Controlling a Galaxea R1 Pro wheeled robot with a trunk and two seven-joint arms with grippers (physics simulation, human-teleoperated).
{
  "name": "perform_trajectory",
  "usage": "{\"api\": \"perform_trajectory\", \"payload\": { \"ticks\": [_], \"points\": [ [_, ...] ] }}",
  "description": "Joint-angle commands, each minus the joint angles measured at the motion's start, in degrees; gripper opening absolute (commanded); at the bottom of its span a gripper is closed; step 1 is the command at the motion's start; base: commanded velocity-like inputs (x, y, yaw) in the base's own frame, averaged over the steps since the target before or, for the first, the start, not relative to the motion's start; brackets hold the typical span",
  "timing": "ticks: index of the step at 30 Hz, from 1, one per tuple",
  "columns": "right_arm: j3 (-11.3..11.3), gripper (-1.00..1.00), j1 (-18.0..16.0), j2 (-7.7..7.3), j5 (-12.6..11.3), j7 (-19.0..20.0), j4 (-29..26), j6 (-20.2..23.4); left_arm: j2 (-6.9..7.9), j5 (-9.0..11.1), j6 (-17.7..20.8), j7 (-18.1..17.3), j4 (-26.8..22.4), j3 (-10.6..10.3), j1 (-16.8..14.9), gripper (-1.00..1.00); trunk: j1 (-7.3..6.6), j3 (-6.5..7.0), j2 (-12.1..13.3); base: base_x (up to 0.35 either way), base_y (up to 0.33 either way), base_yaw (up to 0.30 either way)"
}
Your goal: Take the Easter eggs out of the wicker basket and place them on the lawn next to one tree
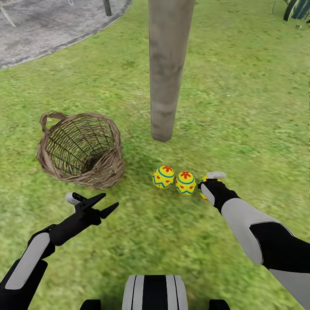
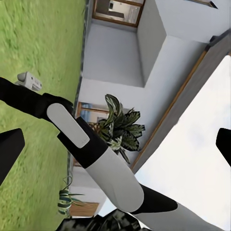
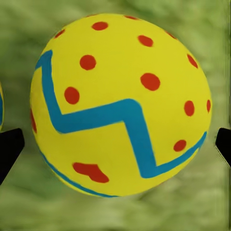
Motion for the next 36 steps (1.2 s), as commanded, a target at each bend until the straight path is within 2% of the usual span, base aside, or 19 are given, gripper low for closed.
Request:
{"api": "perform_trajectory", "payload": {
  "ticks": [1,17,23,25,27,29,30,32,33,34,35,36],
  "points": [
    [0.48,1.00,-0.01,-0.03,-0.62,-0.37,-0.10,0.30,0.00,-0.14,0.19,-0.21,0.01,0.03,-0.02,1.00,-0.03,0.20,0.00,0.000,0.000,0.000],
    [0.10,1.00,-0.01,-0.43,-0.91,-0.18,-0.05,0.55,-0.08,-0.38,0.29,0.70,0.07,-0.04,-0.02,1.00,-0.44,3.74,0.22,0.000,0.000,0.000],
    [0.10,1.00,0.70,0.30,-1.37,0.02,0.36,1.43,0.01,-0.39,0.35,1.78,0.63,0.01,-0.02,1.00,-0.60,5.07,0.30,0.000,0.000,0.000],
    [0.12,1.00,2.78,0.80,-1.40,0.19,0.72,1.45,0.21,-0.18,0.25,5.68,2.09,0.43,-0.09,1.00,-0.65,5.51,0.33,-0.103,0.000,0.000],
    [0.13,1.00,4.34,0.56,-1.45,1.91,1.01,1.83,0.13,-0.08,0.19,8.65,2.63,0.61,-0.10,1.00,-0.70,5.96,0.35,-0.288,0.000,0.000],
    [0.23,1.00,7.46,0.26,-1.26,7.58,1.71,3.40,-0.10,-0.42,-0.16,10.20,3.03,0.60,-0.11,1.00,-0.75,6.40,0.38,-0.142,0.000,0.000],
    [0.28,1.00,9.05,-0.07,-1.06,10.21,1.93,3.80,-0.50,-0.47,-0.52,13.42,3.58,0.48,-0.11,1.00,-0.78,6.62,0.39,-0.034,0.000,0.000],
    [0.46,1.00,13.48,-1.22,-0.67,11.97,1.55,4.10,-2.46,-0.22,-1.25,22.53,3.63,0.50,-0.11,1.00,-0.83,7.07,0.42,-0.010,0.000,0.000],
    [0.51,1.00,15.01,-1.54,-0.42,12.17,1.43,4.11,-2.78,-0.35,-1.32,24.46,3.68,0.45,-0.11,1.00,-0.86,7.29,0.43,-0.003,0.000,0.000],
    [0.54,1.00,16.02,-1.70,0.42,12.31,1.40,4.10,-2.95,-0.57,-1.36,25.49,3.88,0.38,-0.11,1.00,-0.88,7.51,0.45,-0.001,0.000,0.000],
    [0.63,1.00,17.01,-1.79,2.54,12.44,1.61,4.04,-3.02,-0.74,-1.39,26.24,4.09,0.30,-0.11,1.00,-0.91,7.73,0.46,0.000,0.000,0.000],
    [0.71,1.00,18.50,-1.79,5.69,12.55,1.76,3.87,-2.98,-0.86,-1.40,27.76,4.18,0.29,-0.11,1.00,-0.93,7.95,0.47,0.000,0.000,0.000]
  ]
}}
